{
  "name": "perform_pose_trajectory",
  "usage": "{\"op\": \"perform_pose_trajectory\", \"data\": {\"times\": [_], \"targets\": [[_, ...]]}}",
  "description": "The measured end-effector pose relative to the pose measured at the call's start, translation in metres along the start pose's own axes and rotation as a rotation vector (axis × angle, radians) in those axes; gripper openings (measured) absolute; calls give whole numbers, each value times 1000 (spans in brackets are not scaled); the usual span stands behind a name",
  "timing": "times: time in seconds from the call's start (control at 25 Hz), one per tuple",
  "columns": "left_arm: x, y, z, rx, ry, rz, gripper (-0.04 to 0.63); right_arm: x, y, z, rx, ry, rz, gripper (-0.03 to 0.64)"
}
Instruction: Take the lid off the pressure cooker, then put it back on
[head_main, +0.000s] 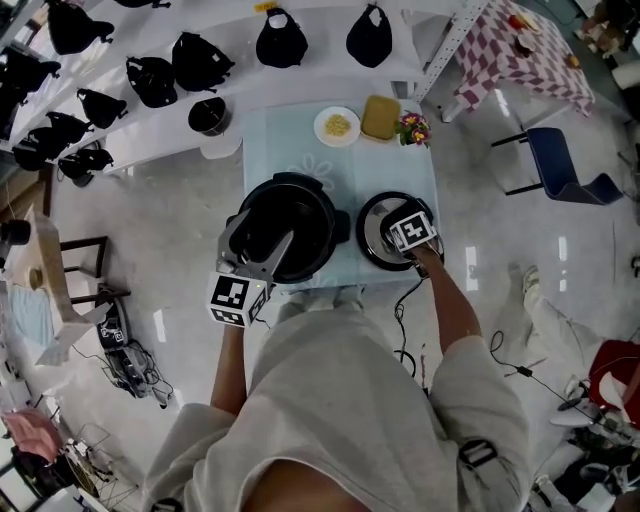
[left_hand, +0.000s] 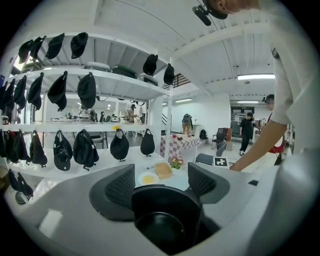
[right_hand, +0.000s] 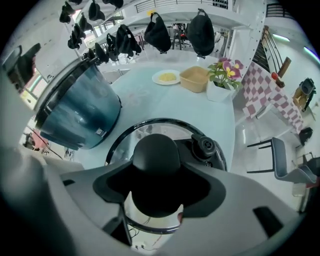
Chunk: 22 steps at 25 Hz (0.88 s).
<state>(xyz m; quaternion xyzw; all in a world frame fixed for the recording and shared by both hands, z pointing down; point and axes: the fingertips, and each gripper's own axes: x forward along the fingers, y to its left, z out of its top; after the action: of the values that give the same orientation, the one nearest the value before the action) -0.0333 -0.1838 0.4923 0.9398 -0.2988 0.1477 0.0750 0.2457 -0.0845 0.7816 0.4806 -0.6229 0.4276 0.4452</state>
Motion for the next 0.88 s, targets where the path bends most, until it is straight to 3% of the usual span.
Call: {"op": "perform_pose_trajectory", "data": {"times": [0.4,0.88], "targets": [[20,-10,0,-14,-19,-82,324,-90,34,-14,-88,-33,-11,276],[29,-12,2,-30,-33,-118,324,-204,71,-6,-210,-46,0,275]]}}
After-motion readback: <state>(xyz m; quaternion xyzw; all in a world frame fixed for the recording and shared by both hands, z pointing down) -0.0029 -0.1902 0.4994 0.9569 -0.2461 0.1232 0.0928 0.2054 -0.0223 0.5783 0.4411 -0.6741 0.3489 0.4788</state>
